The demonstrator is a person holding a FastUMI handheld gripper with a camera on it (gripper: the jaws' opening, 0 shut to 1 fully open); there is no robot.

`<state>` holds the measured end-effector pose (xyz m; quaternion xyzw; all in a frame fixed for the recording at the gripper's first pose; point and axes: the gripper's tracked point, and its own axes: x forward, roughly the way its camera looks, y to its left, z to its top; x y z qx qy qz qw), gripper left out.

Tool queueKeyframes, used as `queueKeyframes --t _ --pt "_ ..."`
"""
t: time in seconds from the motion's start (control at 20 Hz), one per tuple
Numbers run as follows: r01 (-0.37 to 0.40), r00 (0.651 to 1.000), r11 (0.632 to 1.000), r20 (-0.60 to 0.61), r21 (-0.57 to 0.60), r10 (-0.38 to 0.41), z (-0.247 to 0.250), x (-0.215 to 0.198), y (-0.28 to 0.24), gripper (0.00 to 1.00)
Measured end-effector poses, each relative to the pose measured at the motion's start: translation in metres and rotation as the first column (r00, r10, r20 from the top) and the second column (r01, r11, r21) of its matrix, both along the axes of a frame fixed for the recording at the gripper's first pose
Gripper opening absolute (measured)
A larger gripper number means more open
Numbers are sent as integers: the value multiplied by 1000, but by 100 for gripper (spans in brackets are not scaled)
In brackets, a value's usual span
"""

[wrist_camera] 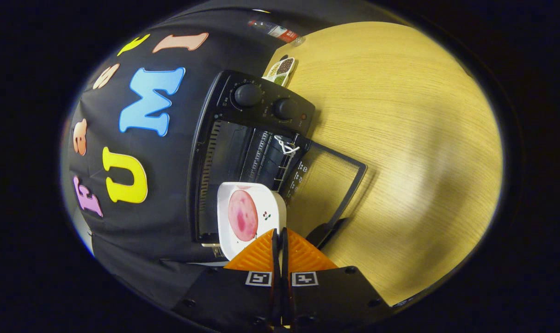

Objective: Open the toaster oven, put the food inside, and close the toaster oven door.

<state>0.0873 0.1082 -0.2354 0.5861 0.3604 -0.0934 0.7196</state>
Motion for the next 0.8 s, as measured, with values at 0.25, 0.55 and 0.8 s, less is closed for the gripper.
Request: queueKeyframes --t 0.25,0.55,0.8 --pt "104 995 995 14 -6 -104 -8 39 7 2" --pt "216 976 976 37 -31 -215 -19 75 8 2" --pt "305 952 952 5 7 -305 -32 102 9 2"
